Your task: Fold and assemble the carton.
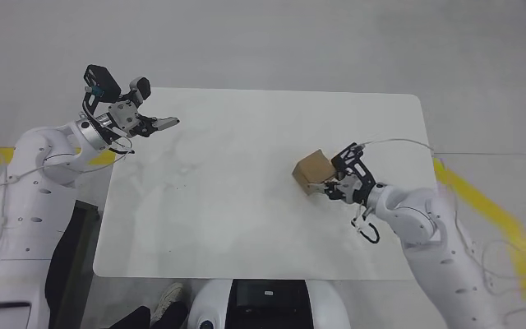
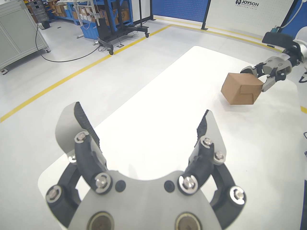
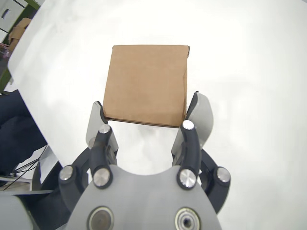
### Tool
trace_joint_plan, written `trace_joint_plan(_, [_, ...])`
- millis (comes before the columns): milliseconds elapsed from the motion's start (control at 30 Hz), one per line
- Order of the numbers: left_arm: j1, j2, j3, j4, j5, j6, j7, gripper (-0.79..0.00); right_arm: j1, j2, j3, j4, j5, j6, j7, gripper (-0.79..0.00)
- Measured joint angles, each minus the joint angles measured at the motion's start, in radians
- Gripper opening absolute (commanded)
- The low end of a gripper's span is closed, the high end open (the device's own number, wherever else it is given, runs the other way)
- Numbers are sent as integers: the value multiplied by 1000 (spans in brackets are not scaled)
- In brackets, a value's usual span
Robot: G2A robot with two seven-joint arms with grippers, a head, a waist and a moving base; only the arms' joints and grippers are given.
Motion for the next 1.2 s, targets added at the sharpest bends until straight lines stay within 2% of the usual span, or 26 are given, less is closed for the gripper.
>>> trace_joint_plan(100, [0,0,0,0,0,0,0,0,-5,-2,-20,12,-43,17,-43,-785])
trace_joint_plan(267, [0,0,0,0,0,0,0,0,-3,-6,-43,35,-46,26,-65,-693])
trace_joint_plan(367, [0,0,0,0,0,0,0,0,4,-8,-53,47,-40,25,-62,-403])
trace_joint_plan(400, [0,0,0,0,0,0,0,0,6,-8,-58,49,-41,26,-61,0])
trace_joint_plan(633, [0,0,0,0,0,0,0,0,5,-10,-84,33,-67,32,-61,0])
trace_joint_plan(733, [0,0,0,0,0,0,0,0,-3,-10,-74,13,2,6,-65,0])
trace_joint_plan(933, [0,0,0,0,0,0,0,0,-35,3,37,-37,175,-46,-87,0])
trace_joint_plan(1100, [0,0,0,0,0,0,0,0,-46,12,135,-6,165,-22,-161,0])
trace_joint_plan(1200, [0,0,0,0,0,0,0,0,-33,14,169,36,107,2,-228,0])
